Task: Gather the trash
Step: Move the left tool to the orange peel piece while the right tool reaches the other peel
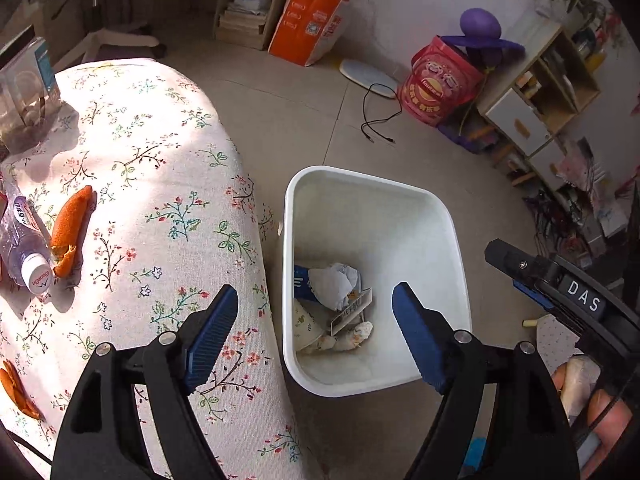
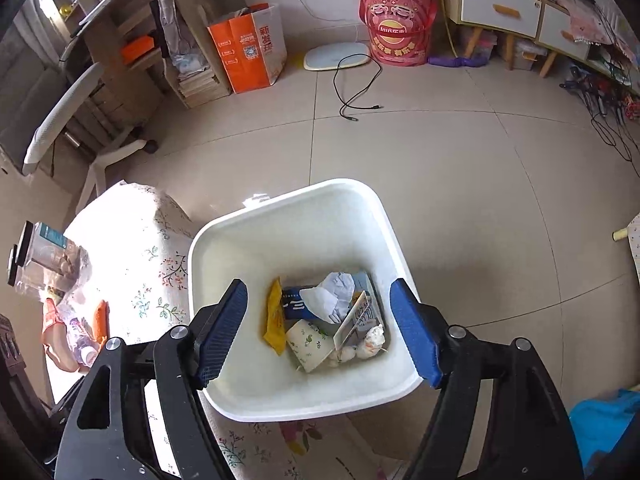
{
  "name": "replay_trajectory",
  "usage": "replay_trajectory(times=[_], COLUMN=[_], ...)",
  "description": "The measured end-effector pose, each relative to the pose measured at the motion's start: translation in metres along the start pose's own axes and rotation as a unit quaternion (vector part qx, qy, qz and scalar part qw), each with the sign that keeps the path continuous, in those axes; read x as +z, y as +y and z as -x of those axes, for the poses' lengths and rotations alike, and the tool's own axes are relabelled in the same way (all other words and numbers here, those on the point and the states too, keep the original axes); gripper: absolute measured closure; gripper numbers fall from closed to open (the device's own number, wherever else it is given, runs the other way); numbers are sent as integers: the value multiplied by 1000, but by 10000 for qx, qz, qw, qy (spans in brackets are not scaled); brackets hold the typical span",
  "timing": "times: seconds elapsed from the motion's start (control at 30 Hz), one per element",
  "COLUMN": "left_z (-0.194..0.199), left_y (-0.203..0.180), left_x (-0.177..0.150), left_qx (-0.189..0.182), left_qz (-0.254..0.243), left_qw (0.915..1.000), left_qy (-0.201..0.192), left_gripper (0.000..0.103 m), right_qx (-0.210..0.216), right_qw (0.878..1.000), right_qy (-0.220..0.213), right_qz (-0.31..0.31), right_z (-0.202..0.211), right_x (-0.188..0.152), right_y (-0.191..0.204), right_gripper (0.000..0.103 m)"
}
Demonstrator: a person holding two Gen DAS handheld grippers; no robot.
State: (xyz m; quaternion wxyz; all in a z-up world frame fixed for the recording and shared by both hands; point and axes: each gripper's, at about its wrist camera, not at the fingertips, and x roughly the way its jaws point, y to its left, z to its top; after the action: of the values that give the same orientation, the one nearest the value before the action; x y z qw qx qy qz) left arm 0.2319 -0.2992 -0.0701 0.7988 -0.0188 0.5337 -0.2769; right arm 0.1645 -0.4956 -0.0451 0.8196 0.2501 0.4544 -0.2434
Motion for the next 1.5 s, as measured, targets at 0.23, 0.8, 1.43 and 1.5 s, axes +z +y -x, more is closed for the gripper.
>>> replay_trajectory(times=[0.23, 0.8, 1.43, 1.5], left_z=[41, 123, 82, 84], left_y=[35, 195, 274, 271], left_x=[-8, -36, -109, -106], left_qx=[429, 1556, 1364, 1384], left_qz=[-72, 750, 1892, 1836], left_qw=[9989, 9849, 9681, 9696], left_qy=[-166, 102, 911, 843], left_gripper=[25, 26, 73, 86], right_qx=[2, -43, 728, 857], right_qw=[10000, 9959, 9682, 9660], right_qy=[-68, 1, 448, 551], right_qz=[62, 899, 2351, 2376], right_z=[3, -2, -26, -32], right_x=[-2, -14, -66, -73], right_y=[9, 79, 231, 242], right_gripper=[32, 29, 29, 29])
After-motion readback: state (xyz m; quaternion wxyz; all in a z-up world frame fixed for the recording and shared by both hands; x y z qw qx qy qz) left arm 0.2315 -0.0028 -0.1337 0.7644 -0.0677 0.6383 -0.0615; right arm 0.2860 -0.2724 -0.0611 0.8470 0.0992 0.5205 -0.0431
